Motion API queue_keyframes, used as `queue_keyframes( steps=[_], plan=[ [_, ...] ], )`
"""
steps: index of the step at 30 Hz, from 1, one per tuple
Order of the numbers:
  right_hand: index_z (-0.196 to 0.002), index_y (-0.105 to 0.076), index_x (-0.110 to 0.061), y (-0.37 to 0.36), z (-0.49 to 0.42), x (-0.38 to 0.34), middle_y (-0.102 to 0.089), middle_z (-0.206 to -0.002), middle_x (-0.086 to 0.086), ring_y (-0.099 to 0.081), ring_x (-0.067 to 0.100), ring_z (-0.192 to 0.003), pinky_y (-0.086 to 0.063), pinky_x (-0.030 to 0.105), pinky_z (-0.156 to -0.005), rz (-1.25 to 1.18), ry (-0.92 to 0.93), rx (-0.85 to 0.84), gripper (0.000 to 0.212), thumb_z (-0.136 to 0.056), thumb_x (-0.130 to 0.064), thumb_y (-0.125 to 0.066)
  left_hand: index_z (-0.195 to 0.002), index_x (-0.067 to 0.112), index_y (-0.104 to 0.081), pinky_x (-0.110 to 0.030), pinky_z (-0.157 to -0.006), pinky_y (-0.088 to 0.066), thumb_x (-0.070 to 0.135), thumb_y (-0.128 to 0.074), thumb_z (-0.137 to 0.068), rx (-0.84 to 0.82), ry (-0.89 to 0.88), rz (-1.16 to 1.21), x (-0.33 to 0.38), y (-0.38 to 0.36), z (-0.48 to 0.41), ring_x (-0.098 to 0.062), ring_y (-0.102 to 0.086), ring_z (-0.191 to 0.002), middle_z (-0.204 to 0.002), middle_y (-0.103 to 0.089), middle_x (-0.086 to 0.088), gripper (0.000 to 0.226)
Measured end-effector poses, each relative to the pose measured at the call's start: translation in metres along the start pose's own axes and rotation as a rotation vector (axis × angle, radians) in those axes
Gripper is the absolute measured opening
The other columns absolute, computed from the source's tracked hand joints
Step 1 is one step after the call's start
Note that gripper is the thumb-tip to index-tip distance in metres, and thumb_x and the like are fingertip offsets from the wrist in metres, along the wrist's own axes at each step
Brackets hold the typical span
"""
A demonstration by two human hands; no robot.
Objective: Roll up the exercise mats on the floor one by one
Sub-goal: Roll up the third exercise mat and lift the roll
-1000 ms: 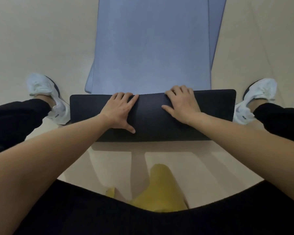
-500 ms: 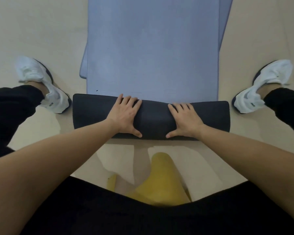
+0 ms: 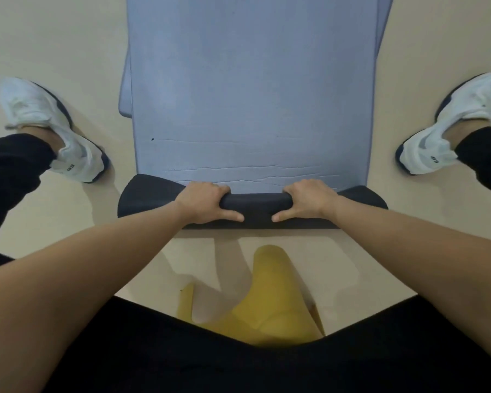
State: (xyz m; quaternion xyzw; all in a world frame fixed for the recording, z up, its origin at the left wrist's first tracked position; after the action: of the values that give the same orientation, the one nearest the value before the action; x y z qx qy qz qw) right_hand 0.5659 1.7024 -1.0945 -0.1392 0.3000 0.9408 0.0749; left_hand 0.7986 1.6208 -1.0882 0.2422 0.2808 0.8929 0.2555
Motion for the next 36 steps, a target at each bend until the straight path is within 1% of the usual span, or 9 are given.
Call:
queue_keyframes(
  steps=[7,12,15,18,22,26,29,33,36],
  plan=[
    [-0.097,-0.06,-0.022,0.011,-0.012,0.007,-0.066,-0.088,-0.001,-0.063,0.027,-0.09,-0.041,0.039,-0.07,0.014,-0.12,0.054,0.083,-0.074,-0.099,-0.038,-0.082,0.018,-0.056,-0.039,-0.068,-0.039,0.092,-0.045,-0.079,-0.064,0.055,0.1,-0.013,0.009,-0.03,-0.025,-0.057,-0.08,-0.074,-0.059,-0.002,0.075],
    [-0.142,-0.048,-0.013,0.008,0.004,-0.017,-0.062,-0.127,0.012,-0.058,0.033,-0.112,-0.045,0.047,-0.097,0.231,-0.061,0.467,0.086,-0.092,-0.081,-0.03,-0.075,0.017,-0.056,-0.038,-0.066,-0.04,0.092,-0.045,-0.08,-0.069,0.066,0.094,-0.019,0.023,-0.048,-0.025,-0.057,-0.077,-0.074,-0.06,-0.002,0.075],
    [-0.158,-0.029,-0.015,-0.014,0.011,-0.022,-0.045,-0.15,0.021,-0.045,0.042,-0.134,-0.031,0.06,-0.115,0.302,-0.039,0.424,0.103,-0.086,-0.088,-0.027,-0.073,0.018,-0.055,-0.038,-0.068,-0.041,0.092,-0.045,-0.079,-0.054,0.064,0.063,-0.022,0.027,-0.059,-0.027,-0.058,-0.079,-0.074,-0.059,-0.002,0.075],
    [-0.162,-0.018,-0.017,-0.017,0.002,-0.017,-0.037,-0.155,0.022,-0.038,0.044,-0.139,-0.027,0.064,-0.117,0.347,-0.034,0.367,0.111,-0.081,-0.093,-0.027,-0.079,0.023,-0.059,-0.039,-0.072,-0.046,0.095,-0.042,-0.077,-0.041,0.069,0.02,-0.027,0.027,-0.068,-0.028,-0.059,-0.083,-0.077,-0.061,-0.001,0.075],
    [-0.161,-0.021,-0.015,-0.005,-0.015,-0.009,-0.041,-0.15,0.021,-0.041,0.041,-0.133,-0.031,0.06,-0.113,0.368,0.008,0.326,0.113,-0.08,-0.093,-0.021,-0.099,0.02,-0.063,-0.038,-0.072,-0.048,0.086,-0.051,-0.082,0.188,0.043,0.008,-0.031,0.038,-0.069,-0.028,-0.065,-0.092,-0.097,-0.069,-0.002,0.07],
    [-0.161,-0.026,-0.02,0.012,-0.033,0.002,-0.035,-0.155,0.018,-0.037,0.038,-0.137,-0.031,0.055,-0.113,0.316,0.064,0.293,0.111,-0.079,-0.096,-0.024,-0.106,0.015,-0.066,-0.04,-0.065,-0.049,0.059,-0.055,-0.094,0.552,-0.17,-0.102,-0.015,0.048,-0.041,-0.031,-0.064,-0.092,-0.101,-0.067,-0.006,0.048],
    [-0.157,-0.035,-0.021,0.025,-0.041,0.009,-0.039,-0.148,0.015,-0.038,0.036,-0.133,-0.032,0.053,-0.11,0.246,0.106,0.307,0.11,-0.078,-0.096,-0.027,-0.123,0.013,-0.065,-0.043,-0.083,-0.046,0.065,-0.055,-0.089,0.586,-0.182,-0.185,0.0,0.035,-0.018,-0.033,-0.061,-0.105,-0.121,-0.067,-0.009,0.063],
    [-0.156,-0.037,-0.022,0.027,-0.043,0.012,-0.045,-0.138,0.011,-0.042,0.033,-0.124,-0.034,0.052,-0.108,0.219,0.125,0.338,0.11,-0.077,-0.097,-0.027,-0.152,0.012,-0.043,-0.055,-0.115,-0.032,0.089,-0.047,-0.077,0.394,0.006,-0.251,0.011,0.004,-0.008,-0.038,-0.044,-0.14,-0.155,-0.046,-0.015,0.108],
    [-0.155,-0.038,-0.023,0.031,-0.045,0.014,-0.047,-0.135,0.008,-0.043,0.032,-0.121,-0.034,0.051,-0.107,0.212,0.115,0.325,0.109,-0.077,-0.097,-0.027,-0.156,0.013,-0.036,-0.055,-0.119,-0.027,0.095,-0.042,-0.076,0.334,0.037,-0.28,0.007,0.001,-0.015,-0.037,-0.04,-0.143,-0.158,-0.043,-0.013,0.115]
  ],
)
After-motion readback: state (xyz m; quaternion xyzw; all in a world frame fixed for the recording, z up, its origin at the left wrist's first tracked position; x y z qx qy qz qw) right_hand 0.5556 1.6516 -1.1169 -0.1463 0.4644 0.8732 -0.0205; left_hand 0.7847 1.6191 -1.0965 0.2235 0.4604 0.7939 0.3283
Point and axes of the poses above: each hand's wrist, its own z-axis away from the middle knuckle, its own y-axis out of the back of the hand, x = y × z, the point moved 5 cm from there along -z, towards the middle knuckle
